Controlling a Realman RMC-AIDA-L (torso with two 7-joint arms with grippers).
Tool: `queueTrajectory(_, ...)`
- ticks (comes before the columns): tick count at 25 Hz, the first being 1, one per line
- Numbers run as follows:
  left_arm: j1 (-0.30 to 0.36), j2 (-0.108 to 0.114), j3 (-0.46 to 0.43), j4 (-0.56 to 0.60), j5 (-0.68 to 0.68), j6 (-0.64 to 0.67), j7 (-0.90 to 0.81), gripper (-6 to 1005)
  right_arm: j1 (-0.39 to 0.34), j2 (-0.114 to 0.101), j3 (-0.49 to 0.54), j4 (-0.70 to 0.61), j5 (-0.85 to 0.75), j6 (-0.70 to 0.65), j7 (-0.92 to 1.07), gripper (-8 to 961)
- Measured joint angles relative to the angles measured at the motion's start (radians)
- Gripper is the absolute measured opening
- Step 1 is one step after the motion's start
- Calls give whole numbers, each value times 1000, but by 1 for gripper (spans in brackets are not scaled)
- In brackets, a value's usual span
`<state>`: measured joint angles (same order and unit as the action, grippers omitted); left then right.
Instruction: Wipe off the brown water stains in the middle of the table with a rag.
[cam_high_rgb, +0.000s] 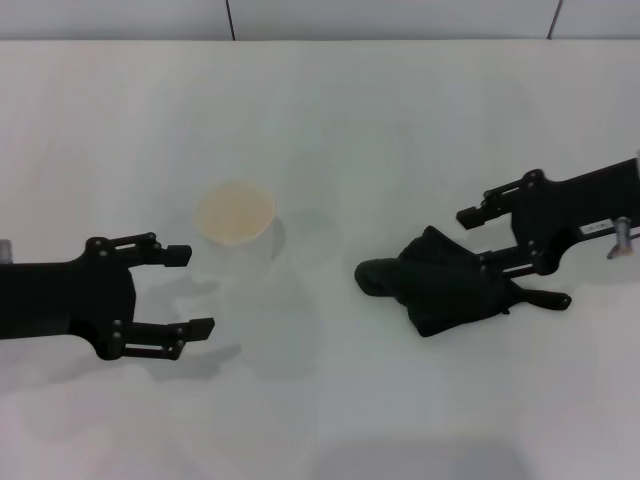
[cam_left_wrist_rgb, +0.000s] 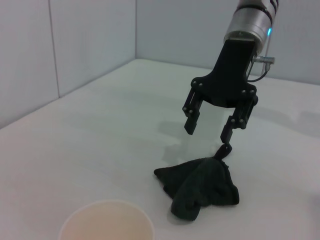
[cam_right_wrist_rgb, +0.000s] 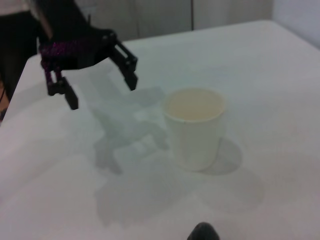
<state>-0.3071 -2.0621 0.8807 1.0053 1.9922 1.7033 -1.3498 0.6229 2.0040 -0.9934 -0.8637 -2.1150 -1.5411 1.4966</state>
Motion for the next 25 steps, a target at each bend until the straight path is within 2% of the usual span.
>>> queueTrajectory(7,5,-4,-60,-19,-1,45,55,890,14,-7,64,73,24,2,-42,571)
queueTrajectory(15,-3,-1,-63,-26,-1,43,76,890,30,2,75,101,32,44,-39,579)
queueTrajectory(25,-8,-1,-65,-38,-2,21,82,890,25,2,73,97,40,57,-39,579)
